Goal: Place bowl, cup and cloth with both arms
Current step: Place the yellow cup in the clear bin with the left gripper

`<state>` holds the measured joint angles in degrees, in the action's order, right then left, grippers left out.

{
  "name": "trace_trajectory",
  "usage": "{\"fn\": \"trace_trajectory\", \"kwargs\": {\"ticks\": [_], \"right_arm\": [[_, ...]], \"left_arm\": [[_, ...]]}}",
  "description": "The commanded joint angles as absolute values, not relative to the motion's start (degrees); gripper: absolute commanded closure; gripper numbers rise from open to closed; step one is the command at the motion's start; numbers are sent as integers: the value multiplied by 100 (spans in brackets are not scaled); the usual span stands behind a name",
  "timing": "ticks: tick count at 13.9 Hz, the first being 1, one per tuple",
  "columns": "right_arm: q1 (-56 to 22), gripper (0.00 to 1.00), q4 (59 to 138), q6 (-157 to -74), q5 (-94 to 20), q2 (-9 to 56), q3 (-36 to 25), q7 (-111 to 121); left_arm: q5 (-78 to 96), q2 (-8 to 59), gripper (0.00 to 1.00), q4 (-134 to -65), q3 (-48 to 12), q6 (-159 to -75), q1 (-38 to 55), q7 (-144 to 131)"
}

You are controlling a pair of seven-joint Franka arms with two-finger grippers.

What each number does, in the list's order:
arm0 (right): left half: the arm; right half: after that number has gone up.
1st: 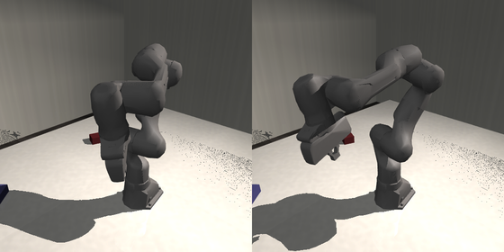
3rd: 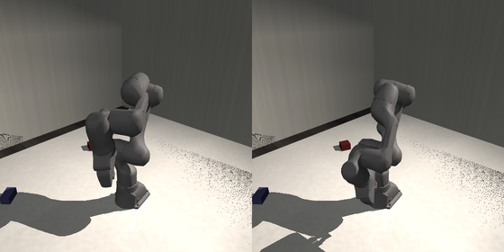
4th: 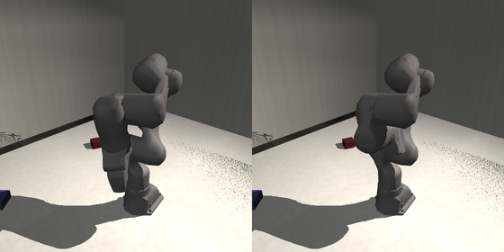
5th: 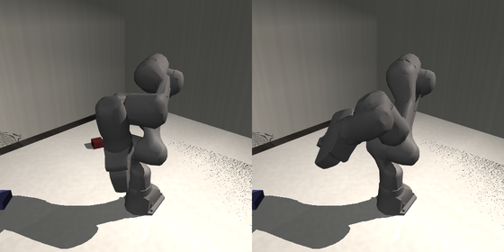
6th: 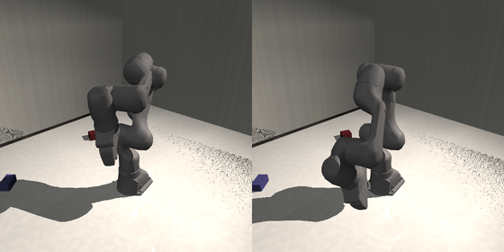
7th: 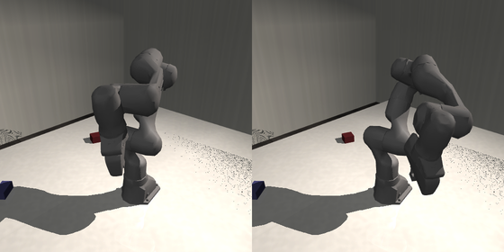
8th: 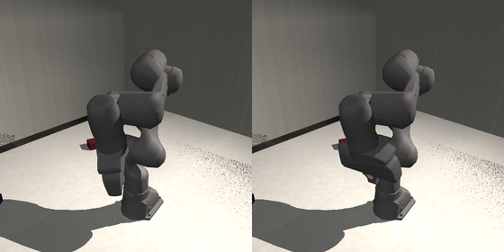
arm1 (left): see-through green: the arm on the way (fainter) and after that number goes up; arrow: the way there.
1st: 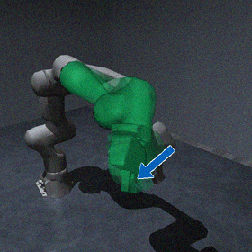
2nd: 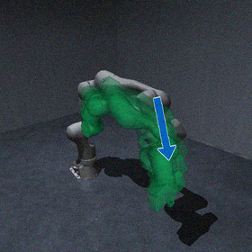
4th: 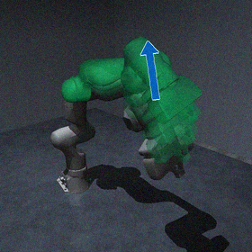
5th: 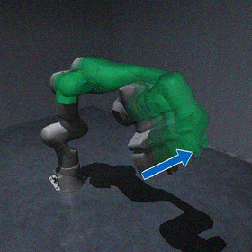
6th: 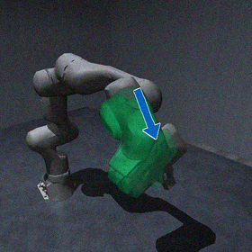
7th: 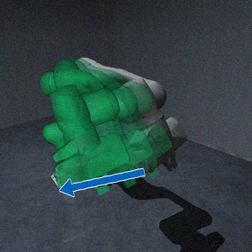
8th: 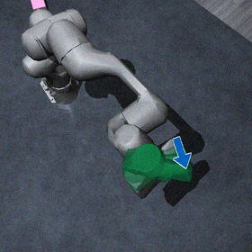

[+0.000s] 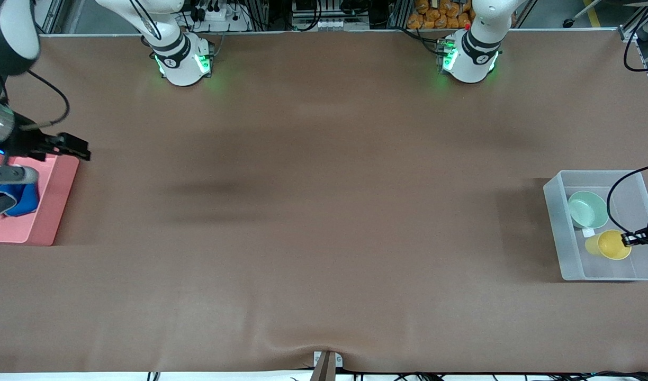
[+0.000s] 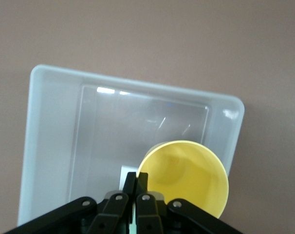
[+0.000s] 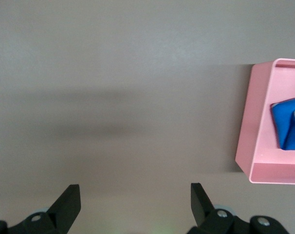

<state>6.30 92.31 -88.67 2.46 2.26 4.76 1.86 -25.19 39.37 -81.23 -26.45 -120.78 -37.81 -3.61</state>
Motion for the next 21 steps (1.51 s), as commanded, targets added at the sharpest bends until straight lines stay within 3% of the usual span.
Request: {"fn": "trace_trajectory", "kwargs": {"ticks": [1,6,7,9,10,21], "right_arm": [[677,0,9457,-8851,105,-289,292,167],[571,0,8912,-7990,-139,-308,106,-833],[623,0,8912,-7998,-376,-316,79,-835],[808,0,8886,-7989,-554,-351,97,-713],[817,0,8799,-7981,-536,-360,79,-520],[800,0,8464,-7796,-484,-308,123,-325]], "left_arm": [[-2724,4174,100,-8130,-2646,-12505,-3805,-352],[-2812,4446,100,-8174,-2540,-12806,-3815,-343],[-2891,4508,91,-8174,-2540,-12814,-3788,-308],[-3093,4535,50,-8174,-2540,-12832,-3779,-290],[-3102,4535,1,-8174,-2540,-12823,-3779,-290],[-2945,3832,0,-8147,-2566,-12384,-3989,-281]]}}
